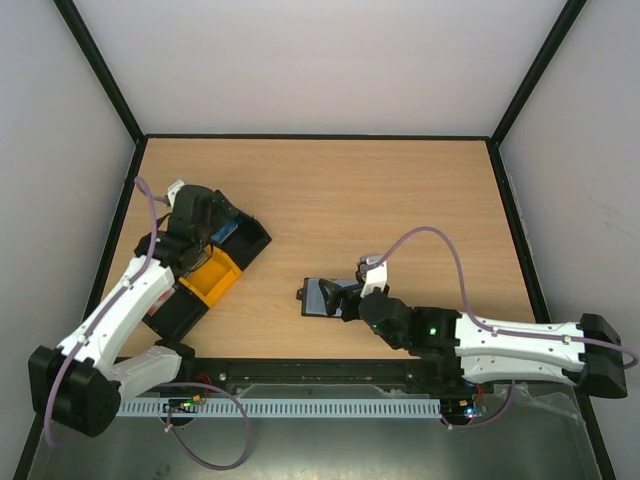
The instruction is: Take the credit cards out of the card holder
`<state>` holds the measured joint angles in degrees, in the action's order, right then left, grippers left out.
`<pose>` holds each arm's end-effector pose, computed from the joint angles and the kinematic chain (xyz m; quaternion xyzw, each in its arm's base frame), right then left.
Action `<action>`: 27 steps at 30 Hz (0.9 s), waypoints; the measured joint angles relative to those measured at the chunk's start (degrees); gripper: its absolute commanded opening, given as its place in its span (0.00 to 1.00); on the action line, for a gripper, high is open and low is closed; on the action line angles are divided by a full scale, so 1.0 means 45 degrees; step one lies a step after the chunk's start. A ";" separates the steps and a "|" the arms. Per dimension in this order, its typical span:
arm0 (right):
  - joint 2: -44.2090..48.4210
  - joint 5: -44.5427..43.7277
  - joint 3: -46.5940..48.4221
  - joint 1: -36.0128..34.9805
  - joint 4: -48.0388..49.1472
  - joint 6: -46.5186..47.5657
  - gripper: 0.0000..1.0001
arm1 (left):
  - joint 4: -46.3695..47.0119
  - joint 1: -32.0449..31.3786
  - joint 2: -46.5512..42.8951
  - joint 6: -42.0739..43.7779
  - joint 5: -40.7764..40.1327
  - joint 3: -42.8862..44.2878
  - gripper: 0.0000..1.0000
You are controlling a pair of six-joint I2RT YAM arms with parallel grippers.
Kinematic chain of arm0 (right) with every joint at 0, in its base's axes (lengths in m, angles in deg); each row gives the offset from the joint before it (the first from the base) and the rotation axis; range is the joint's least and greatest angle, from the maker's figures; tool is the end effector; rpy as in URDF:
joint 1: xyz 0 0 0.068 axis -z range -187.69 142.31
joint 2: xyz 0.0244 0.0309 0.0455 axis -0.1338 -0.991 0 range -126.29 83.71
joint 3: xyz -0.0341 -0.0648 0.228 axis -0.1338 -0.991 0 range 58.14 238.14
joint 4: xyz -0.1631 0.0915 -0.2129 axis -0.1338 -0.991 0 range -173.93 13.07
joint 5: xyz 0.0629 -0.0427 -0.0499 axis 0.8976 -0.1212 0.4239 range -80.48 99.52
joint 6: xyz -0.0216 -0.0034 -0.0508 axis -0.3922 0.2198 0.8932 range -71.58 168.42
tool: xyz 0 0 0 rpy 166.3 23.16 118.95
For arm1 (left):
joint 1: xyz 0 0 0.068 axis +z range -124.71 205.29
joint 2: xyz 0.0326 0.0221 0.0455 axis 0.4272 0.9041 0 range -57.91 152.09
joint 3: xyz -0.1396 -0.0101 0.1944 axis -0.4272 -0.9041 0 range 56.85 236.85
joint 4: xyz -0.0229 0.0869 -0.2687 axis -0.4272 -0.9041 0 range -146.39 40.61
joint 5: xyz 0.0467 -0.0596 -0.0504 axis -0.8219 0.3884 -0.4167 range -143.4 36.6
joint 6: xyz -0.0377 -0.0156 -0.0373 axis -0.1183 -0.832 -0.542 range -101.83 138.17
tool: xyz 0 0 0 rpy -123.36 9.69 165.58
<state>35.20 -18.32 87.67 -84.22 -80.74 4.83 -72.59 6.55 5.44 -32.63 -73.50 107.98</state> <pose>0.0730 0.2295 0.2132 -0.1016 0.8130 0.3656 0.4417 0.2704 -0.0780 0.2571 -0.3185 0.8190 -0.1301 0.4593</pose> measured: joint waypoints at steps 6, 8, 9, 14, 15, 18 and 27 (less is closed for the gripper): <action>-0.1909 0.0418 0.0408 0.0000 -0.0379 -0.0661 0.94 | -0.0034 0.0000 -0.2132 0.1467 0.2885 -0.0947 0.97; -0.2414 0.0461 0.0622 0.0019 -0.0525 -0.0855 0.88 | 0.0039 0.0000 -0.2705 0.1758 0.3871 -0.1491 0.95; -0.2565 0.0525 0.0651 0.0068 -0.0529 -0.0971 0.84 | 0.0044 0.0000 -0.2934 0.1885 0.4381 -0.1768 0.93; -0.2773 0.1180 0.0593 0.0554 -0.0350 -0.1263 0.54 | 0.0063 -0.0112 -0.3259 0.2414 0.6615 -0.2608 0.85; -0.2778 0.1302 0.0539 0.0709 -0.0243 -0.1277 0.50 | 0.0063 -0.0155 -0.3254 0.2467 0.6921 -0.2662 0.84; -0.2943 0.1846 0.0204 0.1423 0.0243 -0.1564 0.44 | 0.0189 -0.0379 -0.3259 0.2613 0.7752 -0.2807 0.81; -0.5207 0.2924 -0.0073 0.2001 0.1035 -0.2074 0.32 | 0.1326 -0.1277 -0.3094 0.2254 0.9054 -0.3954 0.72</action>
<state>11.77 -5.16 87.35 -75.22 -76.09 -4.51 -66.62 0.80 -8.48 -22.49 -32.75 90.19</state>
